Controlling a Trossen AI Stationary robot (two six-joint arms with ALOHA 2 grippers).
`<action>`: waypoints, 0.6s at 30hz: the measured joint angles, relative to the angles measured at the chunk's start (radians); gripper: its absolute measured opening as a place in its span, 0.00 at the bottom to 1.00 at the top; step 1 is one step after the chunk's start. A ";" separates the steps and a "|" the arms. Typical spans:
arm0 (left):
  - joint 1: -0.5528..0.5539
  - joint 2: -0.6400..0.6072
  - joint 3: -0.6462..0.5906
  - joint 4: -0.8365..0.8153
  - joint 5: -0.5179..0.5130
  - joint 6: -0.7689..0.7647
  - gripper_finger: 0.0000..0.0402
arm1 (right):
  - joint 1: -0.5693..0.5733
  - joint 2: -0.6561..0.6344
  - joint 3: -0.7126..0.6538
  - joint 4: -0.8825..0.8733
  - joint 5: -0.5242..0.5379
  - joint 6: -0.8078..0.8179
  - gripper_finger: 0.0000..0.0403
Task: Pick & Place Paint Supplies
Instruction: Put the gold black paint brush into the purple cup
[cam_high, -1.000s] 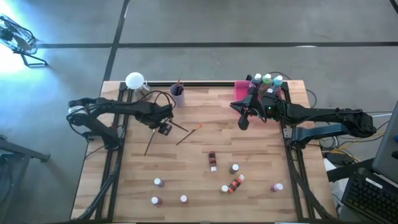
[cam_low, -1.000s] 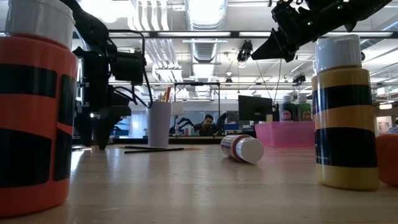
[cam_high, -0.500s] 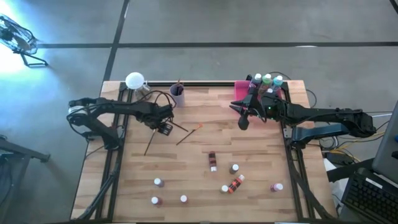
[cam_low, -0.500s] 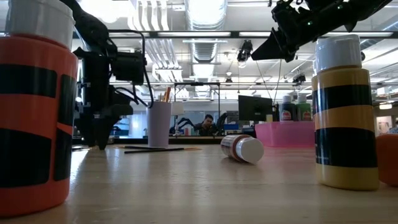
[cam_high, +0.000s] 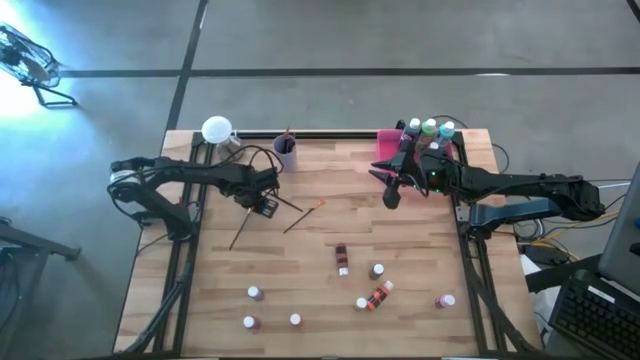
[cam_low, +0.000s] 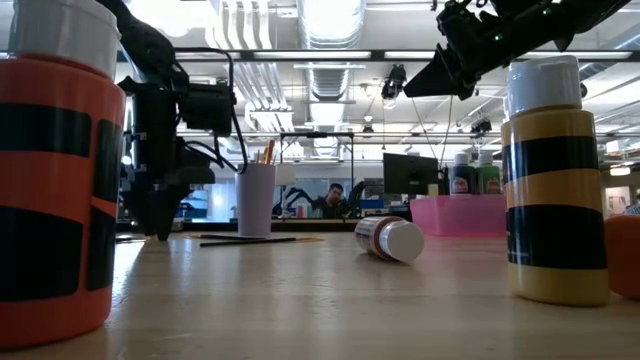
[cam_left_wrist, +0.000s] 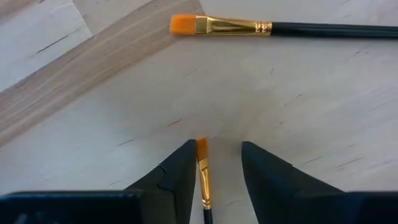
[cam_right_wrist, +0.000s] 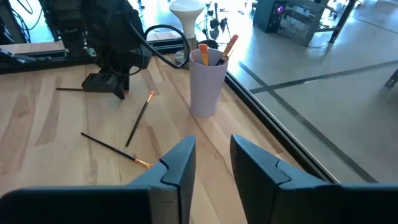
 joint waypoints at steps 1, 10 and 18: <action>0.000 0.000 0.000 -0.001 0.000 0.002 0.32 | 0.000 0.000 0.000 0.000 0.000 0.000 0.25; 0.000 0.000 -0.001 -0.004 0.002 0.014 0.24 | 0.000 0.000 0.000 0.000 0.000 0.000 0.18; 0.000 0.000 -0.001 -0.004 0.002 0.022 0.18 | 0.000 0.000 0.000 0.000 0.000 0.000 0.11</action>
